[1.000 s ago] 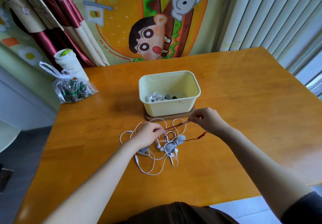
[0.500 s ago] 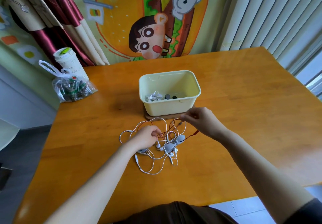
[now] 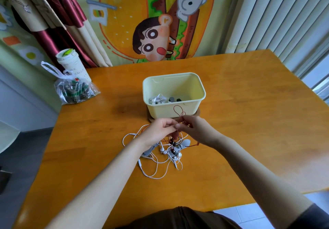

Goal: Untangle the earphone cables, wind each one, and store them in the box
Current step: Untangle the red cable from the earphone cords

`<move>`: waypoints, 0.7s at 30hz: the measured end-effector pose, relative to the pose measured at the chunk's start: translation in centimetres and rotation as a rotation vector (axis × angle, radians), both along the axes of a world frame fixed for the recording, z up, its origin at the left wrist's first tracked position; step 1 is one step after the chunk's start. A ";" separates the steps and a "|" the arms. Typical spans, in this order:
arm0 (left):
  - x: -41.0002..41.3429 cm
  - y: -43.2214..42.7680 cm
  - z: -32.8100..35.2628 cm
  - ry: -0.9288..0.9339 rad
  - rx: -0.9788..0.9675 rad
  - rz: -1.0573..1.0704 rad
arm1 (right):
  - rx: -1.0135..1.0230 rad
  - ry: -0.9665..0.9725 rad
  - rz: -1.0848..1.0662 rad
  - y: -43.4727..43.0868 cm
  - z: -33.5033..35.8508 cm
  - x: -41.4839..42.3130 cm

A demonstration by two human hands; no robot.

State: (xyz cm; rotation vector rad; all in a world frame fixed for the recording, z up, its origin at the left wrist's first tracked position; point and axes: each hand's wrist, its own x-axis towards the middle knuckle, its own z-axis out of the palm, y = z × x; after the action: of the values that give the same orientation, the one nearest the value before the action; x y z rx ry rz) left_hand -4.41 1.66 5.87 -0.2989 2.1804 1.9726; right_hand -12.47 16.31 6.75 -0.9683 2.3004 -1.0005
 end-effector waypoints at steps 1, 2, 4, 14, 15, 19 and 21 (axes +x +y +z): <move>0.0 0.1 0.2 0.004 0.007 0.006 | -0.025 -0.011 -0.008 0.0 0.2 0.0; -0.1 0.0 0.1 0.001 0.010 0.009 | -0.042 -0.012 -0.021 0.0 0.4 -0.1; 0.0 -0.1 -0.1 -0.026 0.014 0.011 | -0.031 0.018 -0.044 0.0 0.7 -0.4; 1.3 -0.4 -1.4 -0.200 -0.027 -0.002 | -0.009 0.075 -0.248 0.9 -0.2 -1.8; 1.3 -0.5 -1.5 -0.203 -0.030 -0.005 | -0.007 0.074 -0.259 0.9 -0.3 -1.9; 1.3 -0.6 -1.6 -0.206 -0.035 -0.005 | 0.003 0.059 -0.263 1.1 -0.5 -2.1; 1.2 -0.6 -1.5 -0.199 -0.036 0.003 | 0.010 0.029 -0.253 1.0 -0.5 -2.0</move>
State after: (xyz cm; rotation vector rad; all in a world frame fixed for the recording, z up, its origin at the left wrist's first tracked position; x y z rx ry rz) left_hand -3.26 1.10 4.33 -0.4815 2.0926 1.8197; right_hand -14.52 17.36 6.23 -0.7026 2.4942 -1.0788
